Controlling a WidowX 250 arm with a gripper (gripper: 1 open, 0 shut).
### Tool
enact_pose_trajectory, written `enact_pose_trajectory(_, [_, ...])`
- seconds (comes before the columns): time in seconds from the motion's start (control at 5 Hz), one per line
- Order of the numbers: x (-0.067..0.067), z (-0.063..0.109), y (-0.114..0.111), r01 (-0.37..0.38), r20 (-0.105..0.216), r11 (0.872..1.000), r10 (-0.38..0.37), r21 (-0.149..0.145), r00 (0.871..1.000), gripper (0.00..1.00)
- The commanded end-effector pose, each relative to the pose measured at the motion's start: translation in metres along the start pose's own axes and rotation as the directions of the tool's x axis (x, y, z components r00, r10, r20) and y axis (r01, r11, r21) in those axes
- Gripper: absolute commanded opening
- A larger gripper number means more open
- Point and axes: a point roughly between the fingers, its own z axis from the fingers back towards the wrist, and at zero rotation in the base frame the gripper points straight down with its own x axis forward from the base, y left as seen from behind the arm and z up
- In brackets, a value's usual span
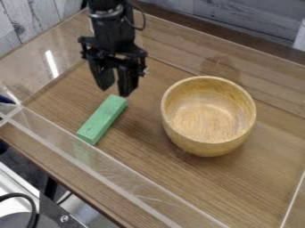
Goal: Put the green block in the brown bowl
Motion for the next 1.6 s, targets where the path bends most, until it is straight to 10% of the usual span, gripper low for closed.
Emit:
enact_pose_trajectory(0.0, [0.005, 0.001, 0.005, 0.002, 0.03, 1.0, -0.003, 0.021, 1.0, 1.0])
enact_pose_trajectory(0.8, [-0.004, -0.047, 0.027, -0.018, 0.016, 0.998, 0.017, 0.054, 1.0, 1.0])
enact_pose_trajectory(1.0, [-0.004, -0.051, 0.028, -0.024, 0.011, 0.998, 0.024, 0.054, 1.0, 0.0])
enact_pose_trajectory(1.4, [-0.001, -0.036, 0.023, -0.037, 0.022, 0.999, 0.036, 0.034, 0.999, 0.0])
